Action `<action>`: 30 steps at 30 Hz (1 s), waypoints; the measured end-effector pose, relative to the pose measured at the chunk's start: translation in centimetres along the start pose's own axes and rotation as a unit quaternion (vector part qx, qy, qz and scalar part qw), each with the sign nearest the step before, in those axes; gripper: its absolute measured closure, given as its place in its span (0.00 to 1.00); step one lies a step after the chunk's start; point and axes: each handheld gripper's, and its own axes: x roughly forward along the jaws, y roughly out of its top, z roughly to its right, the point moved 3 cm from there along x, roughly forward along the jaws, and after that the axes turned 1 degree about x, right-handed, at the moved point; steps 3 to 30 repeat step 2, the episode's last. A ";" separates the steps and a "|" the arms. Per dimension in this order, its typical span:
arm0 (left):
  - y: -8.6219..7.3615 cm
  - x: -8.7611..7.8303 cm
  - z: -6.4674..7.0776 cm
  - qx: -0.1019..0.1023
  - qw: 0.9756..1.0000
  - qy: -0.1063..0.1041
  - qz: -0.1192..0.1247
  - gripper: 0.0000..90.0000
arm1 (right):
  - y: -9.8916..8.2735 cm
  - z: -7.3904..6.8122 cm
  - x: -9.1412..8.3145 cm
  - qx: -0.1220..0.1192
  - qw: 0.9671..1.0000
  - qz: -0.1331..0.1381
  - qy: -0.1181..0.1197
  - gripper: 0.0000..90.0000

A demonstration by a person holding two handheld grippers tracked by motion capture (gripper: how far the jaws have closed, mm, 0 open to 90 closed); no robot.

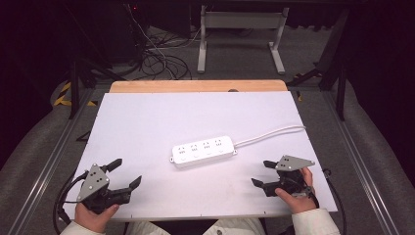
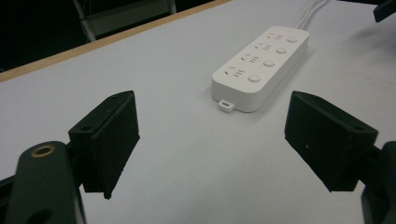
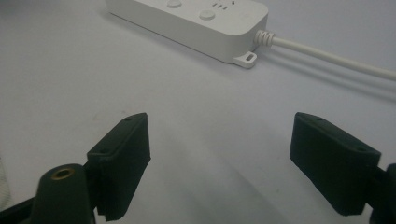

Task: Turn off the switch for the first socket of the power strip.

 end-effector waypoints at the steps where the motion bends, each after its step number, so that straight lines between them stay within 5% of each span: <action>1: 0.0 0.1 0.0 0.003 1.000 0.001 0.000 0.20 | 0.0 0.0 0.0 -0.007 1.000 0.001 -0.004 0.21; 30: -0.1 0.2 -0.1 0.006 1.000 0.004 -0.001 0.20 | 0.0 0.0 0.0 -0.016 1.000 0.000 -0.012 0.21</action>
